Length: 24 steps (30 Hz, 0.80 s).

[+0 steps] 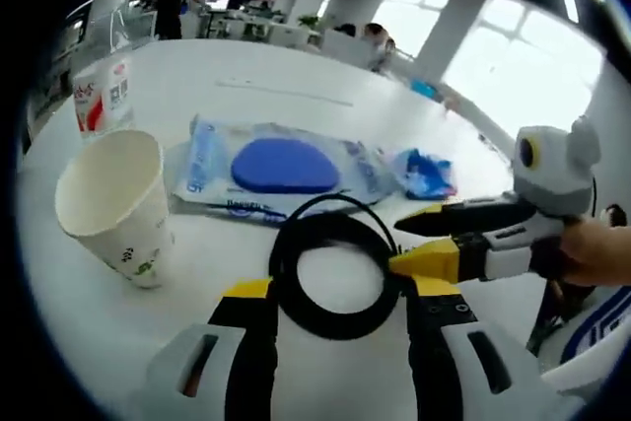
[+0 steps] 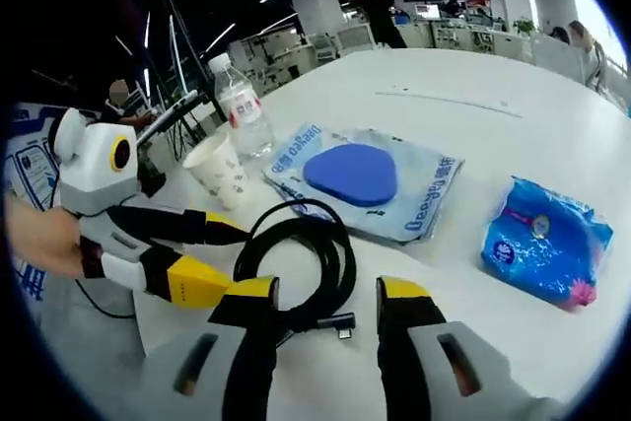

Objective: Arrange the tabletop items into an orderly group along one side of the table until the central work area is clear of visible clutter.

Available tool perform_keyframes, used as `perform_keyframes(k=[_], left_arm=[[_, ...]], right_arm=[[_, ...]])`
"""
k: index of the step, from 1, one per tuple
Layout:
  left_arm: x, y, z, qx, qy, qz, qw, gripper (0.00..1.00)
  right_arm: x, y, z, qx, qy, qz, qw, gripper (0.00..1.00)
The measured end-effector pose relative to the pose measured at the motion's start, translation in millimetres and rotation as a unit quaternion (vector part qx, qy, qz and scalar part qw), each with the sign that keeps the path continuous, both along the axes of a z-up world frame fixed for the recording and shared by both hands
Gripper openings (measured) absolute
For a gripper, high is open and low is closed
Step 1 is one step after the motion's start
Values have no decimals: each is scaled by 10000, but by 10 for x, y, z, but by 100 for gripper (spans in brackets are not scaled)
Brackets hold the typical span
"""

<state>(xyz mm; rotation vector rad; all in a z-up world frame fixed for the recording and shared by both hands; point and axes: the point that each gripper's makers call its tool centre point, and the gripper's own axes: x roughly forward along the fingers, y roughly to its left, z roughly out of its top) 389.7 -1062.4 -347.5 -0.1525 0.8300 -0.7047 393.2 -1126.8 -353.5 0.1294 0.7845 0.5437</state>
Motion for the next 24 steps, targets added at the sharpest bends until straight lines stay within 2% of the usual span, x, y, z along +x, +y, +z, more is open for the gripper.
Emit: perform_keyframes(k=[10,15,16,18,21,24], left_arm=[[62,4,-51,123,-2,247,9996,44],[108,57,-71,181,-5,520,9985,37],[124,73,-76,144,16,633,9979,36],[148,75,-60,-138,120,907,9957,36],[159,120,-91,61,13,797,9968,31],[183,158,-115,205,-2,892,9958,24]], right_arm=[[13,12,-52,154,-1,-21,9999,35],[-19,85,-100,214,64,80,9997,26],[8,78,-90,178,-24,57,9998,26],[12,73,-92,203,34,-2,9998,24],[39,28,-116,117,16,-82,9999,18],[51,20,-111,210,79,-225,9995,16]])
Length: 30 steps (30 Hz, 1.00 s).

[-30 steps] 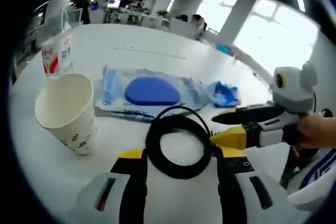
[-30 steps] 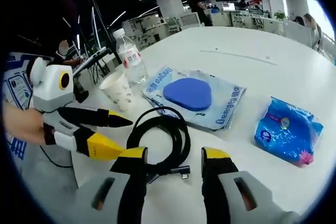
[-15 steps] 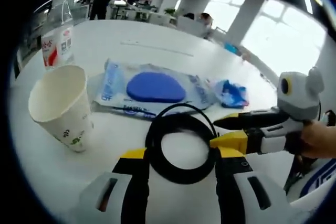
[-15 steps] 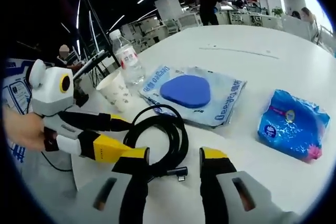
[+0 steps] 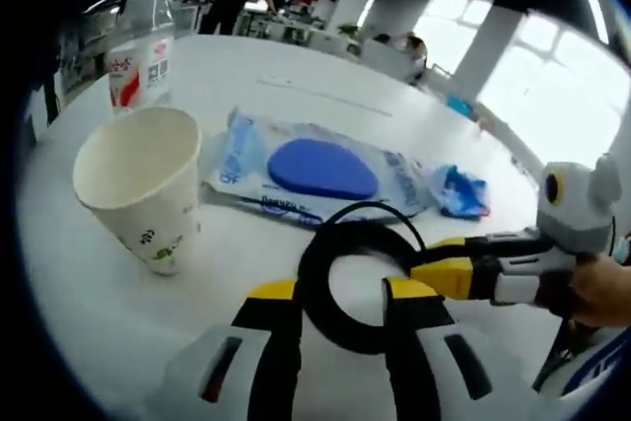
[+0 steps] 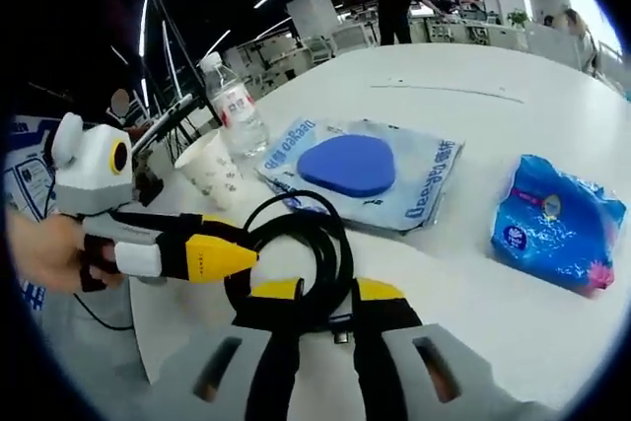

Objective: Arrange the tabletop items into an orderly group along one side of the table until the central work area is clear of visible clutter.

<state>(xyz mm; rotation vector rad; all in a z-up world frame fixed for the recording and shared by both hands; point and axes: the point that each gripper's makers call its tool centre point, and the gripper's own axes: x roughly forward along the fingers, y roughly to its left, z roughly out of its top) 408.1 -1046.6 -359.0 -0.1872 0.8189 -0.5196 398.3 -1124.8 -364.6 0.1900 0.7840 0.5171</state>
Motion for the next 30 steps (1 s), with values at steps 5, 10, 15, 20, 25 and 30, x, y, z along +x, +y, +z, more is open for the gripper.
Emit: perform_keyframes(k=[5,10,15,20,25,30], left_arm=[[49,137,-64,318,119,224,9992,5],[25,122,-51,209,338,259,9989,2],[-23,144,-46,71,592,436,9973,1],[-81,157,-47,-7,683,425,9968,1],[-146,134,12,-30,700,362,9969,1],[-171,14,130,202,428,-136,9988,1]], right_arm=[[36,2,5,-115,-18,-109,9999,11],[47,3,48,-157,-41,-31,9999,4],[16,-22,80,84,185,-227,9995,0],[-36,-3,84,30,151,-133,9998,0],[-62,-14,163,47,97,-137,9998,0],[-139,-129,222,-4,52,-215,9998,0]])
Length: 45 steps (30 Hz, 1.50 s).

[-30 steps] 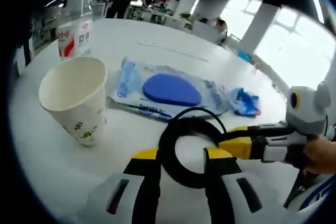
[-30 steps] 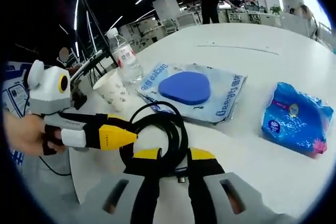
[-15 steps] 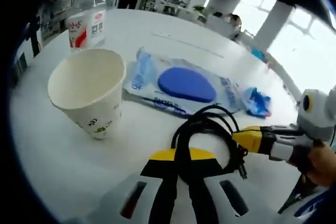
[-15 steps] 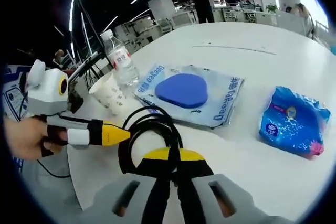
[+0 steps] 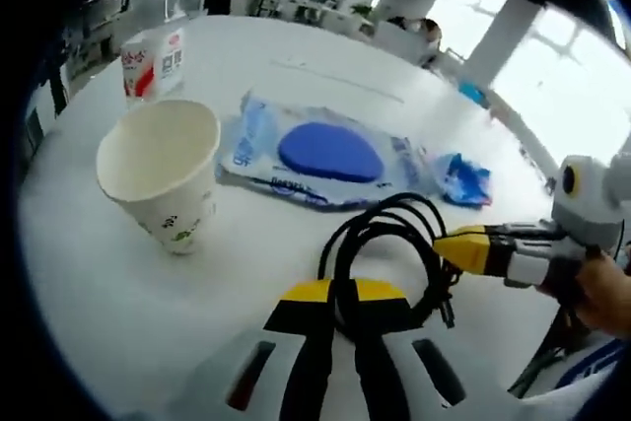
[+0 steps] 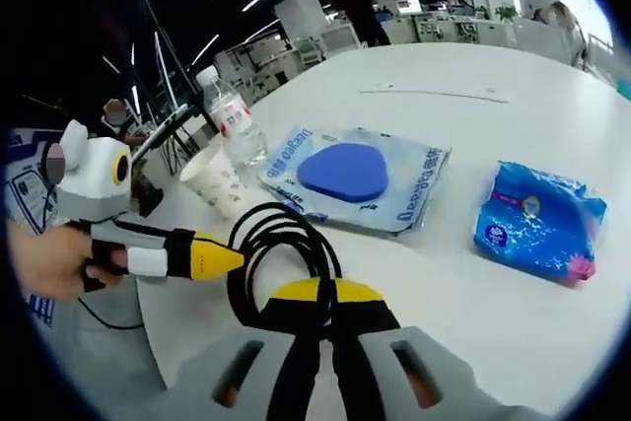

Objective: Arrange the tabletop items into an orderly group along one side of the table until the central work area is clear of visible clutter.

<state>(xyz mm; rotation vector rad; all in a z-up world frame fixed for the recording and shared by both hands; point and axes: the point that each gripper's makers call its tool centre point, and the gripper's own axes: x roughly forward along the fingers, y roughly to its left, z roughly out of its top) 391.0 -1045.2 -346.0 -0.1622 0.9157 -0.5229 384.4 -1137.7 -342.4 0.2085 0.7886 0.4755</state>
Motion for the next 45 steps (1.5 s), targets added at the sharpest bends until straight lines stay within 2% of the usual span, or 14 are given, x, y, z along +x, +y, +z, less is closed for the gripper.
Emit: perform_keyframes(k=[8,11,16,19,32,38,45], left_arm=[[-36,-245,97,-208,81,-182,9996,1],[-61,-364,151,-273,79,-362,9989,1],[-106,-574,177,-329,124,-616,9975,1],[-141,-708,178,-325,127,-841,9958,1],[-199,-1209,186,-398,118,-1386,9895,1],[-225,-1322,160,-388,140,-1471,9883,1],[-211,-1366,134,-382,166,-1503,9878,1]], right_arm=[[-70,-246,131,105,-2,-330,9994,0],[-112,-376,185,139,8,-481,9987,0],[-170,-558,195,166,48,-672,9976,0],[-213,-676,197,46,34,-679,9977,0],[-297,-1181,204,-52,29,-1124,9936,0],[-326,-1293,197,-44,50,-1247,9922,0],[-307,-1345,173,-27,57,-1293,9916,0]])
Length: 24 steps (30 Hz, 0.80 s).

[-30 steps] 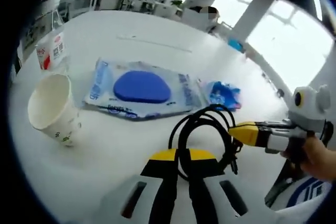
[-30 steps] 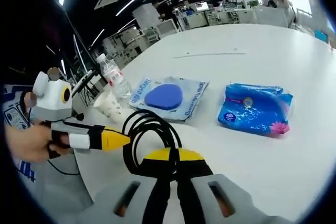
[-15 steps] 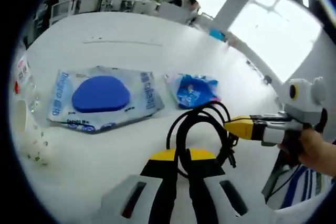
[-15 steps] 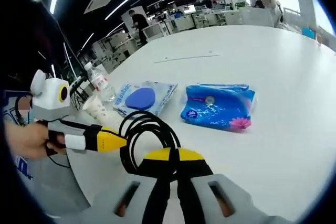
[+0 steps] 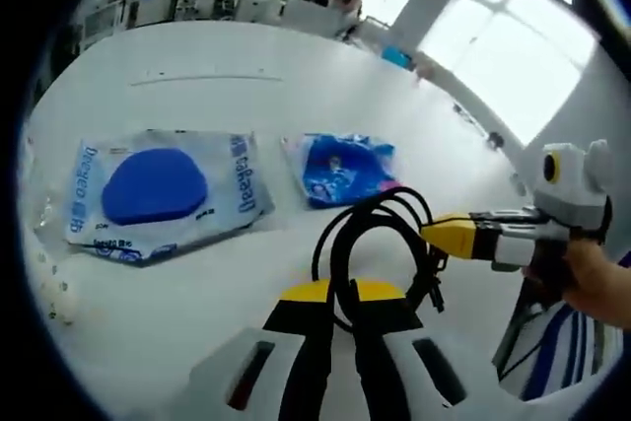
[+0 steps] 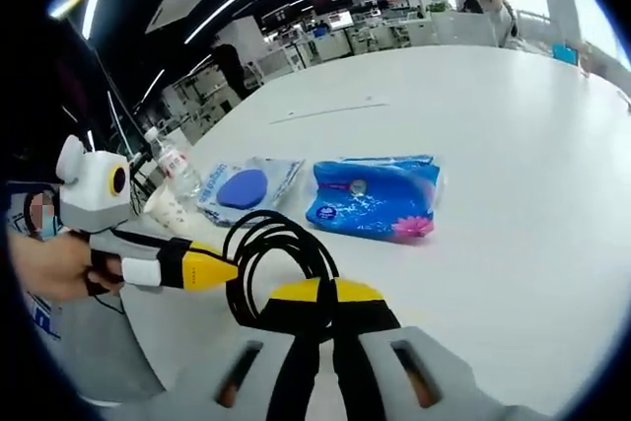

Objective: Arrange the tabletop items into an orderly group along one side of the table until the central work area is clear of visible clutter.

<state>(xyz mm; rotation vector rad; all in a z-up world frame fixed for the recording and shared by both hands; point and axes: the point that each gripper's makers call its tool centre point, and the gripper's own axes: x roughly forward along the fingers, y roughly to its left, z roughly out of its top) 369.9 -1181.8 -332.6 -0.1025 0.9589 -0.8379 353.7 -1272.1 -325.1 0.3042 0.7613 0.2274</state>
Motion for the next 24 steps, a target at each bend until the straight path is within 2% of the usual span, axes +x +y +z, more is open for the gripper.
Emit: perform_keyframes(k=[7,10,15,20,24], left_arm=[[3,-3,-65,97,18,-31,9999,1],[22,-20,-104,109,-37,-63,9999,1],[23,-58,-143,118,52,-81,9999,2],[32,-83,-175,176,-46,-174,9997,2],[30,-79,-231,226,26,-180,9996,2]], right_arm=[[19,3,-89,-2,65,28,10000,0],[23,-9,-148,-121,92,93,9998,0],[35,-57,-233,-220,160,148,9995,0],[56,-83,-284,-237,195,154,9994,0],[68,-83,-336,-264,229,162,9993,0]])
